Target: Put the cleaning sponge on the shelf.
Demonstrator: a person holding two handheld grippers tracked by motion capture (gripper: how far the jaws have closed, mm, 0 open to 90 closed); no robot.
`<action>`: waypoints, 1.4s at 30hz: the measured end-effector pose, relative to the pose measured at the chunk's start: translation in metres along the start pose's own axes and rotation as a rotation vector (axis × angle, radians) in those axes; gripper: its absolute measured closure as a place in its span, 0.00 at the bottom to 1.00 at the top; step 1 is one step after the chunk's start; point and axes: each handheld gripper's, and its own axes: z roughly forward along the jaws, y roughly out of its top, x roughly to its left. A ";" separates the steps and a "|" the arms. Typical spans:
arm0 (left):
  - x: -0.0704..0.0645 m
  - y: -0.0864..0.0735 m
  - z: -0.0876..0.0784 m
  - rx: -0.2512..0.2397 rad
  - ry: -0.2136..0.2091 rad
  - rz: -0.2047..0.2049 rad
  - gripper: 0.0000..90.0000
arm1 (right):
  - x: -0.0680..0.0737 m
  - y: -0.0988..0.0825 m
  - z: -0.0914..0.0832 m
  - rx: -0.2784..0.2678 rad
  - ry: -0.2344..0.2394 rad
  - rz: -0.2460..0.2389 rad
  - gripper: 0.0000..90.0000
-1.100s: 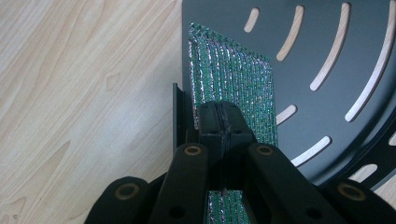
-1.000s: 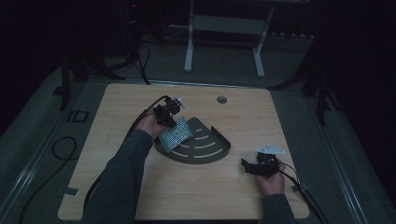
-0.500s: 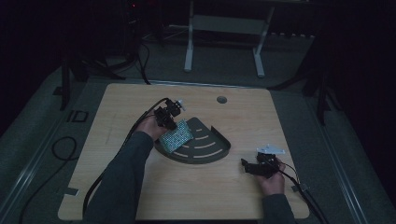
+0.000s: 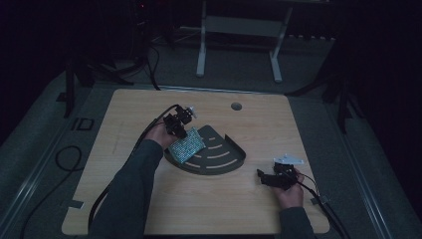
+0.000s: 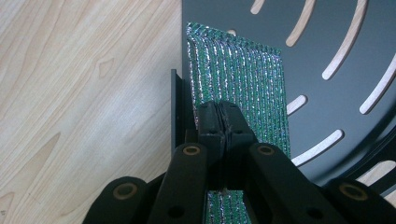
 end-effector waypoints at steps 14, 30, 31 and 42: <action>0.006 0.000 0.005 0.029 0.017 -0.018 0.99 | 0.000 0.000 0.000 0.000 0.000 0.000 0.19; 0.010 -0.001 0.009 0.039 0.028 -0.037 0.99 | 0.000 0.000 0.000 0.000 0.000 0.000 0.19; 0.010 -0.001 0.009 0.039 0.028 -0.037 0.99 | 0.000 0.000 0.000 0.000 0.000 0.000 0.19; 0.013 -0.004 0.002 0.018 0.022 -0.053 0.95 | 0.000 0.000 0.000 0.000 0.000 0.000 0.19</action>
